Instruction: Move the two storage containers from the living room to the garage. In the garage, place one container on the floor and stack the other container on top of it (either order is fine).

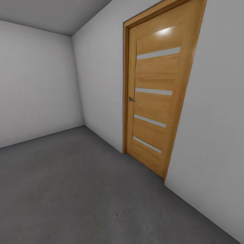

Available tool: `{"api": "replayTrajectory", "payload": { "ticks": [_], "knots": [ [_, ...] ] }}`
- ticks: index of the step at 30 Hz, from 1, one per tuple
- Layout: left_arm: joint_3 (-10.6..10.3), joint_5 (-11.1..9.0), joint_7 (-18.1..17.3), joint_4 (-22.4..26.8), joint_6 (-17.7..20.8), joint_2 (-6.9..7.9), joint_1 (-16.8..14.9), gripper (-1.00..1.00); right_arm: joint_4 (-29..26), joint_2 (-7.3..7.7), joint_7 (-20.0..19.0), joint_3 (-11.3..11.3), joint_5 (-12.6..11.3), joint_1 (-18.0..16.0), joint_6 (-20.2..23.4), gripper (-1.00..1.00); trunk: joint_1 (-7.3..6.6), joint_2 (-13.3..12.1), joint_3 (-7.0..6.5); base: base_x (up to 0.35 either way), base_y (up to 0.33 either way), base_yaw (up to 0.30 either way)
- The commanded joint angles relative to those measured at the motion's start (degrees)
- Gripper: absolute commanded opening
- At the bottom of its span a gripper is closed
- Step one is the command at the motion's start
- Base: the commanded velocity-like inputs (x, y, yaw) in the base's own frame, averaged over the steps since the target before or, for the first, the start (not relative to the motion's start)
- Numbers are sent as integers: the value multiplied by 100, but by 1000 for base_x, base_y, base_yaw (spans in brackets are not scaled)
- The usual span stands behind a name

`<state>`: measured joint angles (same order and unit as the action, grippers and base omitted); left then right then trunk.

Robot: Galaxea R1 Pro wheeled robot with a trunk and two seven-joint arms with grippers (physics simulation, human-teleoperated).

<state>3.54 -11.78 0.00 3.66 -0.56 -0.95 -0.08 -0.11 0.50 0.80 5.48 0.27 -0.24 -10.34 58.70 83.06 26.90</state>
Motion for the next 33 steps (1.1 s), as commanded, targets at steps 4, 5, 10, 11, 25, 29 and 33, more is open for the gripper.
{"api": "replayTrajectory", "payload": {
  "ticks": [4,5,10,11,25,29,33],
  "knots": [
    [34,-14,0,3,-2,-2,-1,100,4,-13,8,41,-4,-2,-13,100,3,2,5,322,115,-41],
    [33,-13,0,3,-2,-2,-1,100,4,-20,8,35,-8,-2,-6,100,3,2,5,322,115,-217],
    [33,-15,0,3,-5,-2,-1,100,5,-23,8,34,-9,-2,-8,100,3,2,5,322,115,-248],
    [33,-14,0,3,-5,-2,-1,100,6,-23,8,34,-10,-2,-9,100,3,2,5,322,115,-267],
    [34,-16,0,3,-6,-2,-1,100,7,-24,8,31,-2,-2,-20,100,3,2,5,322,115,-278],
    [33,-16,0,3,-6,-2,-1,100,6,-24,8,34,-1,-2,-15,100,3,2,5,322,115,-150],
    [34,-15,0,3,-6,-2,-1,100,3,-18,8,39,-1,-2,-13,100,3,2,5,322,115,-37]
  ]
}}
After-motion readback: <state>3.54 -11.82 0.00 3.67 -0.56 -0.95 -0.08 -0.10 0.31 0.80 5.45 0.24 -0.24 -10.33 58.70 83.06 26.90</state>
